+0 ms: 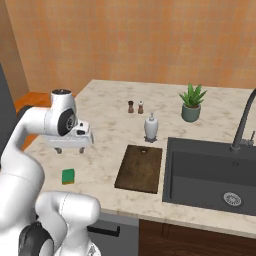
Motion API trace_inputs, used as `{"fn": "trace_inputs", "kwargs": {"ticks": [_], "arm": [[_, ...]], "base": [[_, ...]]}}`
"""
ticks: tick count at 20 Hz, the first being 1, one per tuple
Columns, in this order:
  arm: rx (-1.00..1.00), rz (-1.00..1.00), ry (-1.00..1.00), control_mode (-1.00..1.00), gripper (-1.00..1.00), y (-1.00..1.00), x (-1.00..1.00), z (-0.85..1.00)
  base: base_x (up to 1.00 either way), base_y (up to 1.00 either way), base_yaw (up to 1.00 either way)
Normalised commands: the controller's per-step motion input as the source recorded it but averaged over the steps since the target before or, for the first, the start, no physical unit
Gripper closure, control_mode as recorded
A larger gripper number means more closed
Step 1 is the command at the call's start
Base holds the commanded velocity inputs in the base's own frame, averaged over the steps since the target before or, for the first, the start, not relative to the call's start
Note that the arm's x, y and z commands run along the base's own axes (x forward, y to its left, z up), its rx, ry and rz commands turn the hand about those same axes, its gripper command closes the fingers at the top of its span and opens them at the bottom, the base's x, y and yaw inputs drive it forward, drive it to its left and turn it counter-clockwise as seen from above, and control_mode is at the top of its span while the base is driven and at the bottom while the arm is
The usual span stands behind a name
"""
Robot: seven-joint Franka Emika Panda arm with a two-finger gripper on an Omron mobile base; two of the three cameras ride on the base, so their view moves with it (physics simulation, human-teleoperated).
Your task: Pick up the sponge from the counter and clean the cutting board by briefly scrubbing or pressing down on the cutting board. Once finished, release the sponge.
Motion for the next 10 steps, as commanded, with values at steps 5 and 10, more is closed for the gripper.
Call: {"fn": "trace_inputs", "kwargs": {"ticks": [5, 10], "arm": [[-0.01, 0.11, 0.12, -1.00, -1.00, 0.28, -0.06, -0.58], [0.00, 0.08, 0.14, -1.00, -1.00, 0.25, 0.18, -0.46]], "base": [[0.00, 0.00, 0.00], [0.00, 0.00, 0.00]]}}
